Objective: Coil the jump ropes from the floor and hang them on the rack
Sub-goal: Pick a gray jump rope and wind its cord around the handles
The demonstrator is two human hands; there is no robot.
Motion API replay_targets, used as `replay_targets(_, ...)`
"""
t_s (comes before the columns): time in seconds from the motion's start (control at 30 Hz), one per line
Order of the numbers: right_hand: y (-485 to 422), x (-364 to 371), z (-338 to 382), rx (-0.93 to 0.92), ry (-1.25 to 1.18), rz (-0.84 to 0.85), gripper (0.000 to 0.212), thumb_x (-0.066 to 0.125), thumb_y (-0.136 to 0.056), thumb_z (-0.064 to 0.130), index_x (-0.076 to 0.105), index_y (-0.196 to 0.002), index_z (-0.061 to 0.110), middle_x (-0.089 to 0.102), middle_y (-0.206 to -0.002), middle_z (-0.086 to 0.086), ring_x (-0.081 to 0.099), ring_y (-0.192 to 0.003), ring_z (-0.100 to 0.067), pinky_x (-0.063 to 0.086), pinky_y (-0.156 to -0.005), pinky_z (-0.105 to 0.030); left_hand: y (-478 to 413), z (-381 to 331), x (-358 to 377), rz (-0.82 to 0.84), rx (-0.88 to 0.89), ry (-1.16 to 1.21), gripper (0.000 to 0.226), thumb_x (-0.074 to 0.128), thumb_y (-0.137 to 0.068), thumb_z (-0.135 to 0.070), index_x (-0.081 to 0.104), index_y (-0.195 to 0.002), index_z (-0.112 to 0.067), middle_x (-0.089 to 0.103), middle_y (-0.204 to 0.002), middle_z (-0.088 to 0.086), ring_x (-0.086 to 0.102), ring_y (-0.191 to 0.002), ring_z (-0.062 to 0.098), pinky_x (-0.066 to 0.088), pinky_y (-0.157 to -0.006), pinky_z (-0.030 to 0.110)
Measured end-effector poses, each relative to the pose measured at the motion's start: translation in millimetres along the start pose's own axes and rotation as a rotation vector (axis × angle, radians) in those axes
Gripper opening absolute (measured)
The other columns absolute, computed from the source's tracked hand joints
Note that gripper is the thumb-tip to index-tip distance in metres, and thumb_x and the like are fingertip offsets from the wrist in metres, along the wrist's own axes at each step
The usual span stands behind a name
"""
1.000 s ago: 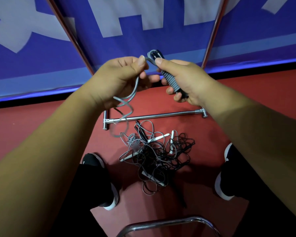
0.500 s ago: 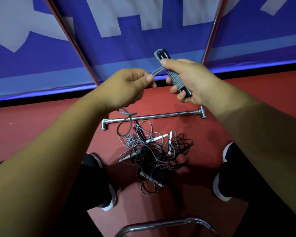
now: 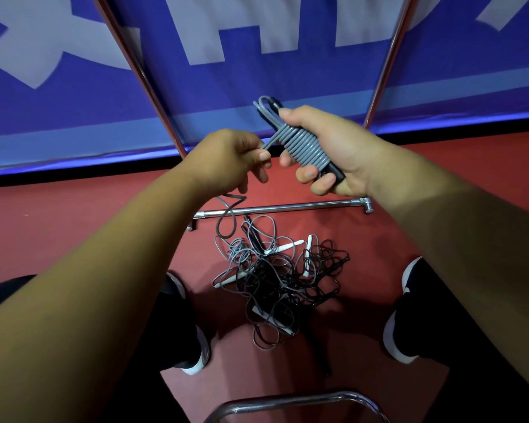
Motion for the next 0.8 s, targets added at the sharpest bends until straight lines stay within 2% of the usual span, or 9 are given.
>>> replay_targets(0.1, 5, 6, -2, 0.02, 0.039, 0.069, 0.044, 0.056, -0.102, 0.056, 0.063, -0.104, 0.013, 0.068, -0.082, -0.004, 0.036, -0.049, -0.011, 0.018, -0.041, -0.016, -1, 3, 4, 0.053, -0.057, 0.134, 0.022, 0.058, -0.107, -0.028, 0.07, -0.097, -0.012, 0.079, -0.086, -0.002, 0.075, -0.06, 0.02, 0.058, -0.055, 0.028)
replay_targets(0.17, 7, 8, -3, 0.032, 0.071, 0.106, 0.042, 0.054, -0.103, 0.054, 0.062, -0.104, 0.013, 0.07, -0.085, -0.007, 0.036, -0.048, -0.011, 0.017, -0.042, -0.017, 0, 3, 5, 0.077, -0.074, 0.209, 0.021, 0.061, -0.105, -0.028, 0.071, -0.098, -0.01, 0.079, -0.091, 0.005, 0.078, -0.07, 0.027, 0.061, -0.059, 0.028)
replay_targets(0.33, 14, 11, -3, 0.109, 0.195, 0.289, 0.048, 0.06, -0.092, 0.054, 0.062, -0.114, 0.011, 0.074, -0.092, -0.01, 0.037, -0.042, -0.009, 0.024, -0.038, -0.014, 3, 2, -8, 0.032, -0.013, 0.137, 0.023, 0.062, -0.101, -0.006, 0.069, -0.082, -0.015, 0.07, -0.06, -0.012, 0.066, -0.052, 0.001, 0.049, -0.054, 0.012)
replay_targets(0.43, 20, 16, -7, 0.187, 0.305, 0.408, 0.057, 0.061, -0.086, 0.054, 0.068, -0.129, 0.018, 0.074, -0.093, -0.011, 0.038, -0.041, -0.01, 0.026, -0.038, -0.014, 4, 2, -14, 0.095, 0.065, 0.155, 0.019, 0.063, -0.096, 0.001, 0.078, -0.095, -0.011, 0.076, -0.083, 0.005, 0.062, -0.069, 0.008, 0.054, -0.069, 0.024)
replay_targets(0.5, 21, 18, -13, 0.265, 0.353, 0.458, 0.05, 0.061, -0.092, 0.05, 0.069, -0.135, 0.026, 0.074, -0.091, -0.011, 0.038, -0.041, -0.011, 0.026, -0.039, -0.013, 3, 0, -13, 0.113, 0.055, 0.231, 0.014, 0.071, -0.094, -0.009, 0.082, -0.101, -0.016, 0.08, -0.094, 0.009, 0.066, -0.079, 0.012, 0.057, -0.08, 0.029)
replay_targets(0.53, 22, 19, -17, 0.306, 0.371, 0.482, 0.045, 0.06, -0.095, 0.048, 0.071, -0.135, 0.03, 0.073, -0.09, -0.011, 0.037, -0.042, -0.011, 0.026, -0.04, -0.013, 1, -1, -11, 0.115, 0.051, 0.246, 0.013, 0.075, -0.093, -0.014, 0.083, -0.102, -0.018, 0.08, -0.093, 0.009, 0.066, -0.079, 0.013, 0.057, -0.081, 0.031)
replay_targets(0.63, 25, 24, -27, 0.4, 0.458, 0.559, 0.035, 0.061, -0.099, 0.047, 0.074, -0.131, 0.039, 0.073, -0.091, -0.01, 0.036, -0.047, -0.013, 0.026, -0.04, -0.014, 3, -7, 0, 0.123, 0.049, 0.181, 0.016, 0.079, -0.092, -0.016, 0.083, -0.106, -0.02, 0.073, -0.072, 0.006, 0.058, -0.061, 0.009, 0.054, -0.065, 0.026)
replay_targets(0.73, 25, 26, -34, 0.45, 0.471, 0.565, 0.034, 0.063, -0.1, 0.046, 0.073, -0.132, 0.042, 0.072, -0.09, -0.01, 0.035, -0.049, -0.013, 0.025, -0.04, -0.014, 3, -8, 6, 0.118, 0.014, 0.17, 0.021, 0.08, -0.091, -0.015, 0.082, -0.112, -0.019, 0.08, -0.085, 0.014, 0.067, -0.066, 0.014, 0.062, -0.073, 0.032)
replay_targets(0.8, 23, 25, -36, 0.466, 0.457, 0.547, 0.033, 0.061, -0.103, 0.045, 0.071, -0.134, 0.042, 0.072, -0.086, -0.009, 0.035, -0.047, -0.012, 0.025, -0.04, -0.013, 4, -10, 6, 0.12, 0.004, 0.196, 0.022, 0.078, -0.092, -0.01, 0.081, -0.112, -0.016, 0.08, -0.087, 0.016, 0.072, -0.069, 0.017, 0.064, -0.072, 0.028)
Point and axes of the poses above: each hand's wrist, its own y-axis away from the middle knuckle, its own x-axis out of the palm, z = x × y, the point moved 3 cm from there along -y, towards the middle knuckle
